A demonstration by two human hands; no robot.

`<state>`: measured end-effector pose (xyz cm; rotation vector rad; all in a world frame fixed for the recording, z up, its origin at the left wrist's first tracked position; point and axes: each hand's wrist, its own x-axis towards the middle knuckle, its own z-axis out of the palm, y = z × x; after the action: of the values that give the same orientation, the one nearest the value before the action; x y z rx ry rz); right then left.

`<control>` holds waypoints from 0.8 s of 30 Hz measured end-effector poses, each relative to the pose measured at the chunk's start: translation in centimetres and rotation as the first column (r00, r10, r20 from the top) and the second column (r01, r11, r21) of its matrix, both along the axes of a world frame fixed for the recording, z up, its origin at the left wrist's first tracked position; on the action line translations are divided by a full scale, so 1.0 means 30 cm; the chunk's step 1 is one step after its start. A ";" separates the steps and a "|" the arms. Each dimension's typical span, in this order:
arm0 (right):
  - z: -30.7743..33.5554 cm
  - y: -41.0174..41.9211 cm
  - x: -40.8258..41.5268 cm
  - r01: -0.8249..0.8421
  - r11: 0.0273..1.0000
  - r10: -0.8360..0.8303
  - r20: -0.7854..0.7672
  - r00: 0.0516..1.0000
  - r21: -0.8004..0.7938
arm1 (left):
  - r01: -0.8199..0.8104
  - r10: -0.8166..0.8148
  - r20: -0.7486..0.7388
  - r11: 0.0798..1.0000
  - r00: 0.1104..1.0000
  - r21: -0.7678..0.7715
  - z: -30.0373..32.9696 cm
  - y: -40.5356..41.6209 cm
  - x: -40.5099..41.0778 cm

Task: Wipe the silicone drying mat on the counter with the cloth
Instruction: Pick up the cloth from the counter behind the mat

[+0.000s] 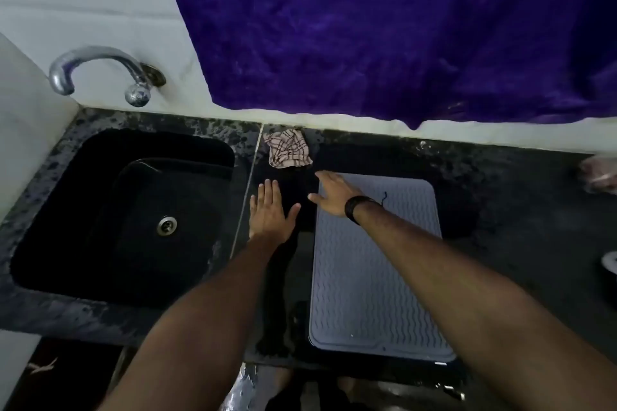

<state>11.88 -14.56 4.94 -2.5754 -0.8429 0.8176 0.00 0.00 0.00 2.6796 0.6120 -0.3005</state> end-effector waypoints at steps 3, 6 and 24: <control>-0.026 0.121 0.068 -0.018 0.999 0.016 0.052 0.999 0.038 | -0.038 0.038 -0.002 0.999 0.999 -0.020 -0.084 0.024 0.031; -0.059 0.239 0.118 -0.034 0.996 0.023 0.129 0.991 0.087 | -0.024 0.024 -0.003 1.000 1.000 -0.003 -0.176 0.017 -0.001; -0.264 0.422 0.276 -0.067 0.986 -0.011 0.469 0.883 0.150 | -0.062 0.049 0.100 0.990 0.994 0.130 -0.275 0.007 -0.010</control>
<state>20.15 -1.90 -2.98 -2.6497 -1.0303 0.1077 -0.30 0.22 -8.25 2.7783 0.6985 -0.1174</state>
